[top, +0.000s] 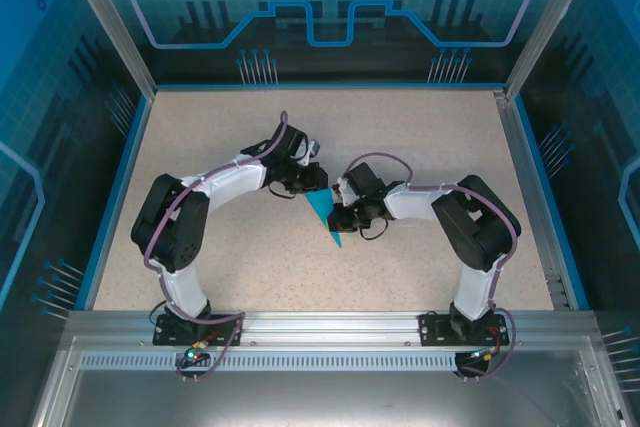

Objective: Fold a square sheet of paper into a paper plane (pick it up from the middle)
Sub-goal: Fold the wing for the fifth time at the center of the table.

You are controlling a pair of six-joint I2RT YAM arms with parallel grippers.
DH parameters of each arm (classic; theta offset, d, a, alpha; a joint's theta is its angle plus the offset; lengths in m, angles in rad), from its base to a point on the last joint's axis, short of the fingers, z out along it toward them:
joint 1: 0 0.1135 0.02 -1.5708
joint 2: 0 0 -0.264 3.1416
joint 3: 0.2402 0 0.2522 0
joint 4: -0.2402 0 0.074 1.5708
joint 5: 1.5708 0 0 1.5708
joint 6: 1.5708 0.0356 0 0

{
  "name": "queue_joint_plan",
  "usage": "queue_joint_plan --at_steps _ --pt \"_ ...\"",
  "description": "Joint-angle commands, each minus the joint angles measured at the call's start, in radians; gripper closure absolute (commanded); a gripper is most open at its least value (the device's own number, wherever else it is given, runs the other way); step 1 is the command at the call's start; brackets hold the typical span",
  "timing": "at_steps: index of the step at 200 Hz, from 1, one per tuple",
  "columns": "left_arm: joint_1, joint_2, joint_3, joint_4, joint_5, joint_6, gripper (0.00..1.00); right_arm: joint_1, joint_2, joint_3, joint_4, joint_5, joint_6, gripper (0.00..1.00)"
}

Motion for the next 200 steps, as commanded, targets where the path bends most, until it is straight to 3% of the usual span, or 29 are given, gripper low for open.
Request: queue_joint_plan --at_steps 1,94,200 --pt "0.000 0.007 -0.078 0.022 0.037 -0.076 0.82 0.005 0.128 -0.084 -0.220 0.146 -0.018 0.96" --pt "-0.020 0.083 -0.150 0.138 0.168 -0.126 0.87 0.007 0.133 -0.087 -0.217 0.148 -0.009 0.96" --pt "0.000 0.173 -0.054 -0.033 -0.023 -0.042 0.89 0.007 0.152 -0.112 -0.261 0.183 -0.012 0.97"
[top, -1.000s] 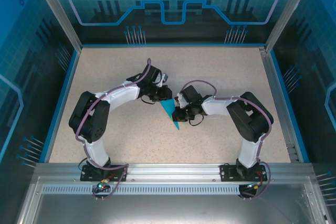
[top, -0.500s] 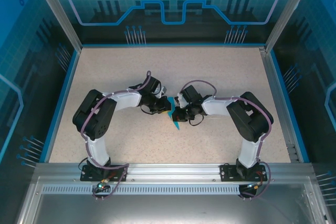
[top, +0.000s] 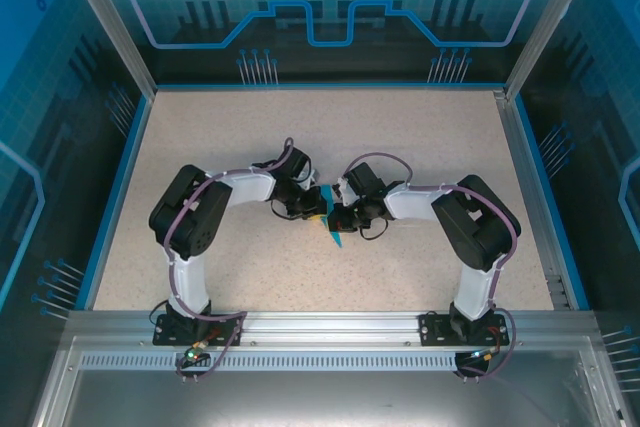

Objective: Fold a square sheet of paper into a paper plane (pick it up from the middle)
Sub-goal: Fold the wing for the fifth time at the center of the table.

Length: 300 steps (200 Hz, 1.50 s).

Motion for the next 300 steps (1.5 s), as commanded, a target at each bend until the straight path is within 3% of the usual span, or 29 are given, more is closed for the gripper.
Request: queue_joint_plan --at_steps 1,155,300 --pt "0.016 0.042 0.036 -0.079 -0.120 0.048 0.89 0.008 0.152 -0.111 -0.262 0.183 -0.013 0.97" --pt "0.218 0.159 0.207 -0.148 -0.111 0.097 0.90 0.008 0.184 -0.132 -0.238 0.188 0.007 0.97" --pt "0.282 0.220 0.357 -0.231 -0.169 0.145 0.90 0.007 0.167 -0.141 -0.231 0.185 0.014 0.98"
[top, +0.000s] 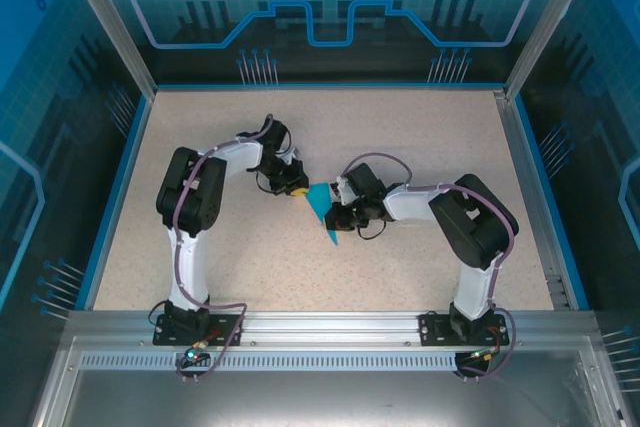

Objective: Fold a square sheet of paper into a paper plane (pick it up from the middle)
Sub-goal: Fold the wing for the fifth time at the center of the table.

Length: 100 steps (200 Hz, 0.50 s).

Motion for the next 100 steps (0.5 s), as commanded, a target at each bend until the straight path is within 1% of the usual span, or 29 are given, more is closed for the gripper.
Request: queue_joint_plan --at_steps 1,65,100 --pt "0.080 0.040 0.039 0.056 -0.194 0.033 0.90 0.007 0.151 -0.123 -0.320 0.202 -0.001 0.98" --pt "0.103 0.039 0.037 0.059 -0.185 0.031 0.89 0.009 0.144 -0.118 -0.318 0.198 -0.002 0.98" --pt "0.097 -0.071 -0.014 0.105 -0.125 0.008 0.89 0.012 0.110 -0.112 -0.283 0.164 -0.003 0.97"
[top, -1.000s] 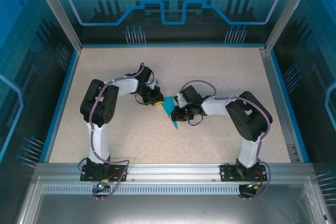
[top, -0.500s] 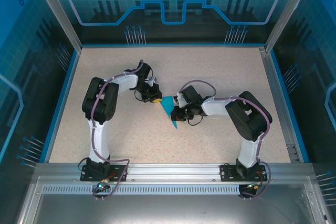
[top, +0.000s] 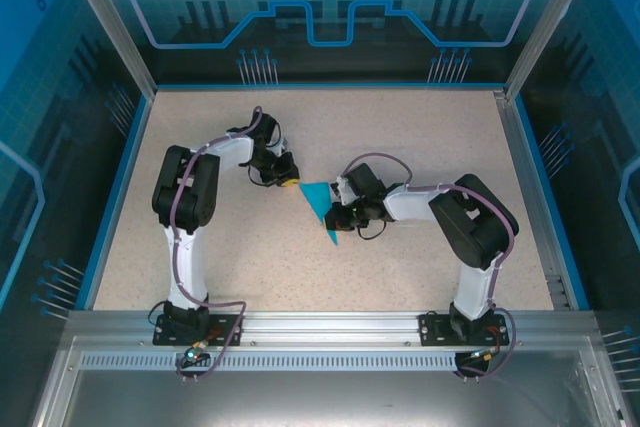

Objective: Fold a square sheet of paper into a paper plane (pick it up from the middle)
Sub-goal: Fold the wing for the fifth time at the center of the table.

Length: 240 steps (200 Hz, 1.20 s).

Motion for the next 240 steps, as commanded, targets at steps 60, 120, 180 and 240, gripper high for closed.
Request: queue_joint_plan --at_steps 60,120,180,240 --pt "-0.042 -0.283 -0.215 0.171 -0.027 -0.052 0.89 0.012 -0.046 0.009 -0.196 0.064 0.023 0.94" --pt "-0.145 -0.274 -0.307 0.237 0.051 -0.069 0.89 0.049 -0.035 0.119 -0.232 0.069 0.019 0.93" --pt "-0.152 -0.222 -0.328 0.272 0.089 -0.085 0.89 0.052 0.027 0.169 -0.227 0.119 0.050 0.94" --pt "-0.172 -0.160 -0.309 0.273 0.107 -0.076 0.89 0.042 0.031 0.162 -0.234 0.113 0.051 0.94"
